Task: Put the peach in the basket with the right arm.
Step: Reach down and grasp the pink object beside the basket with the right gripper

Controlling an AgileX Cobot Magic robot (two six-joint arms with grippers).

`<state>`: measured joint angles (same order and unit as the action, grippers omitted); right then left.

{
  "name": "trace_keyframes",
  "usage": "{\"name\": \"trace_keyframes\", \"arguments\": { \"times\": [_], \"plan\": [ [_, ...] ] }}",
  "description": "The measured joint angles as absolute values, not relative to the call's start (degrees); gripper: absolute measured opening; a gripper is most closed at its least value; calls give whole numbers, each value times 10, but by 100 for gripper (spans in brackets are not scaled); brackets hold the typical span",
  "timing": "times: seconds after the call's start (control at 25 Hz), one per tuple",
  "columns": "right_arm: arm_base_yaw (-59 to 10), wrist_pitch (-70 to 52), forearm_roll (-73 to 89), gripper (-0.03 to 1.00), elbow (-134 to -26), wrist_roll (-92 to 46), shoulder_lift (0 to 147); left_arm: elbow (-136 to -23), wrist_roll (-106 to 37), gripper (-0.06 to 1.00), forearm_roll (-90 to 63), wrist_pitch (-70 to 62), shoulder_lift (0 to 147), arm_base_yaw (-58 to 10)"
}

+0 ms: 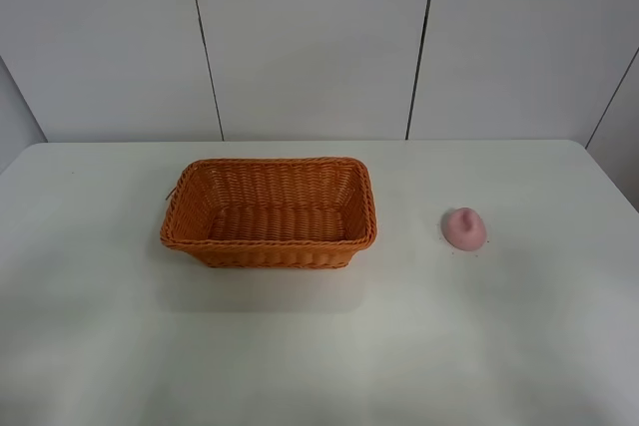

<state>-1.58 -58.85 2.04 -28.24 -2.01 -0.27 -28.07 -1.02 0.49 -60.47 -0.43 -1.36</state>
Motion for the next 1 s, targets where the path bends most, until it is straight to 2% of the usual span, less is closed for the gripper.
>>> {"name": "trace_keyframes", "arguments": {
  "times": [0.4,0.6,1.0],
  "plan": [
    [-16,-589,23,70,-285,-20,27,-281,-10,99,5,-605,-4,-14],
    [-16,-588,34,70,-324,-20,197,-281,-10,99,5,-605,-4,-14],
    [-16,-543,40,70,-463,-20,652,-281,-10,99,5,-605,-4,-14]
  ]
}}
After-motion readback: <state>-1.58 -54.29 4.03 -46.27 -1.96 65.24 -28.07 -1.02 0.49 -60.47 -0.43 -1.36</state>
